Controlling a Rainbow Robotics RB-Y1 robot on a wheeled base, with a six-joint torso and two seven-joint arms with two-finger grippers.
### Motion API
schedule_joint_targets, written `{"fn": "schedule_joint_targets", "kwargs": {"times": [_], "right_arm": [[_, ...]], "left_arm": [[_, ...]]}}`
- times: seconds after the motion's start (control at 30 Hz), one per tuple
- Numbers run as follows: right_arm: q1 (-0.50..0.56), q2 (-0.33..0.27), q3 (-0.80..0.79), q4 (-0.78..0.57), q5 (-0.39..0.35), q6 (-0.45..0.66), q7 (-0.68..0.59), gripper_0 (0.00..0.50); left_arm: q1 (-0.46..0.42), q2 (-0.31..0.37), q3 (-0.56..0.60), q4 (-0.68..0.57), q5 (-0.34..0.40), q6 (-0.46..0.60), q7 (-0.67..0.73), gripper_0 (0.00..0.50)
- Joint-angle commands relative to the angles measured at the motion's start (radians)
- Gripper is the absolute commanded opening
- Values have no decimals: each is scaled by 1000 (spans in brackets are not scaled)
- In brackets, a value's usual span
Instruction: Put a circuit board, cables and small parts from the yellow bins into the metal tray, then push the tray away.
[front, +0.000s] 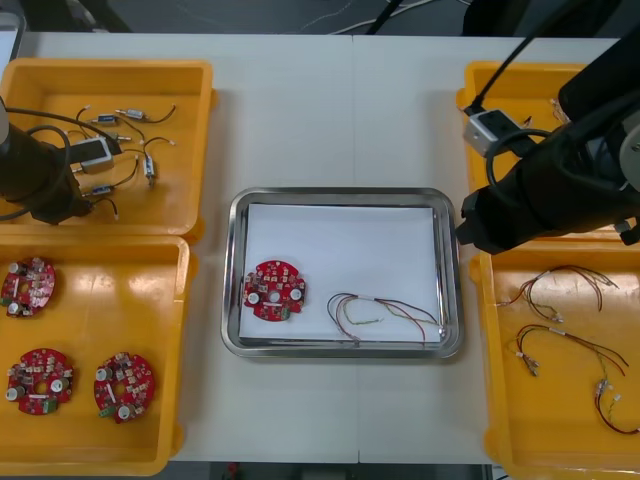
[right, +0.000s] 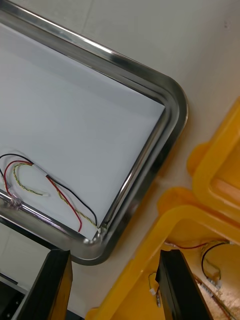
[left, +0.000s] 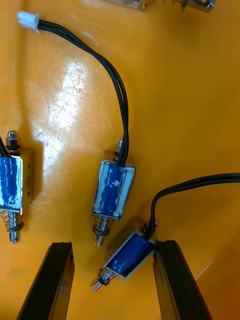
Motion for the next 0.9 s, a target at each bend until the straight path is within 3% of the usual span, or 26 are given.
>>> {"fn": "schedule_joint_targets", "kwargs": {"times": [0.03,0.33,0.57,0.9], "right_arm": [[84,-62,-102,-70,-24,4,-90,500],[198,-66,-274,-74,-5,4,-138,500],[207,-77,-328,-71,68,4,-130,500],[221,-83,-424,8,93,4,-112,500]], "left_arm": [[-27,-9,-12,-2,10,-14,23,468],[-14,-19,-12,-2,-1,-31,23,462],[0,-22,-12,-2,-7,-34,23,453],[28,-22,-11,-2,-1,-45,23,441]]}}
